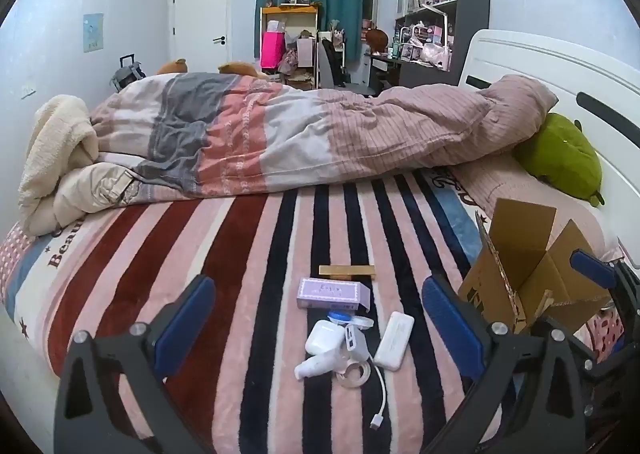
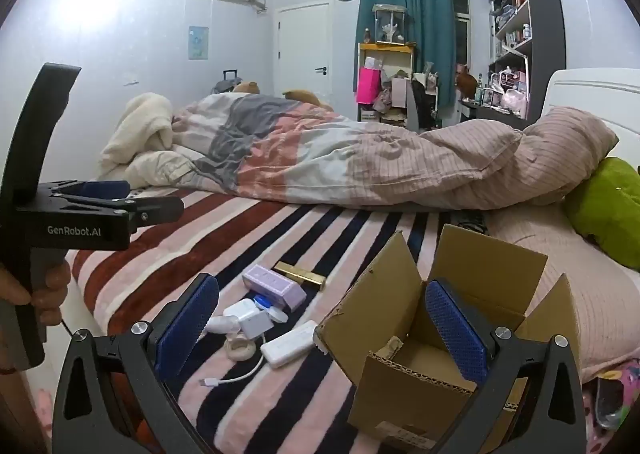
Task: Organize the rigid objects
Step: 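Move the right gripper toward the white tube bottle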
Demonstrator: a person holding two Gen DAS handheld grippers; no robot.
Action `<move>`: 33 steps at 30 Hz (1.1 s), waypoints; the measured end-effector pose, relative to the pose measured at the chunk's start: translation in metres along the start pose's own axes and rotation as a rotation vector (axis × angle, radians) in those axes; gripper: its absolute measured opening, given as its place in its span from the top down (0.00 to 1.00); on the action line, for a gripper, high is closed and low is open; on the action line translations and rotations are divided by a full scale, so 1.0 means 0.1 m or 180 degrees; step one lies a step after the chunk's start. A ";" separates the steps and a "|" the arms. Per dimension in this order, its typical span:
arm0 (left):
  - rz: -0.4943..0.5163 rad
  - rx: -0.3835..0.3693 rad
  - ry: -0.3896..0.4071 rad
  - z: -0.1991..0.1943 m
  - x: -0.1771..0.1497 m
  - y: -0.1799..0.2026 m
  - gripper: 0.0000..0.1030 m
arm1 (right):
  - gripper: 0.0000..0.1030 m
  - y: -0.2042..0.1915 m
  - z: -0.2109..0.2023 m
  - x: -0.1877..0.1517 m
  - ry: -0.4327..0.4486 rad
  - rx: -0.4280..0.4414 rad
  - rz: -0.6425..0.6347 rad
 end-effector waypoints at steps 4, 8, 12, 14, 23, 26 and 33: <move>0.0065 0.0155 -0.0125 0.14 -0.08 0.05 0.00 | 0.00 0.02 -0.04 0.00 -0.0039 -0.0061 -0.0034; 0.0045 0.0157 -0.0113 0.12 -0.11 0.02 0.00 | 0.00 -0.08 0.01 -0.04 -0.0083 0.0104 0.0031; 0.0058 0.0227 -0.0088 0.10 -0.10 -0.03 0.00 | 0.00 -0.14 0.06 0.00 -0.0118 0.0124 0.0041; 0.0048 0.0236 -0.0081 0.09 -0.09 -0.05 0.00 | 0.00 -0.15 0.04 -0.01 -0.0105 0.0138 0.0042; 0.0041 0.0271 -0.0055 0.06 -0.09 -0.09 0.00 | 0.00 -0.11 0.00 -0.02 -0.0080 0.0169 0.0067; 0.0043 0.0279 -0.0041 0.05 -0.08 -0.08 0.00 | 0.00 -0.11 -0.02 -0.01 -0.0082 0.0202 0.0083; 0.0035 0.0283 -0.0040 0.04 -0.08 -0.08 0.00 | 0.00 -0.10 -0.02 0.00 -0.0080 0.0198 0.0102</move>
Point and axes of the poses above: each gripper's, at about its wrist camera, not at the fingertips, and z roughly the way its jaws point, y to its right, x to its top, the point moved 6 cm from there along z, roughly the way its jaws point, and after that the axes turned 7 degrees about -z, right-handed, at the moved point
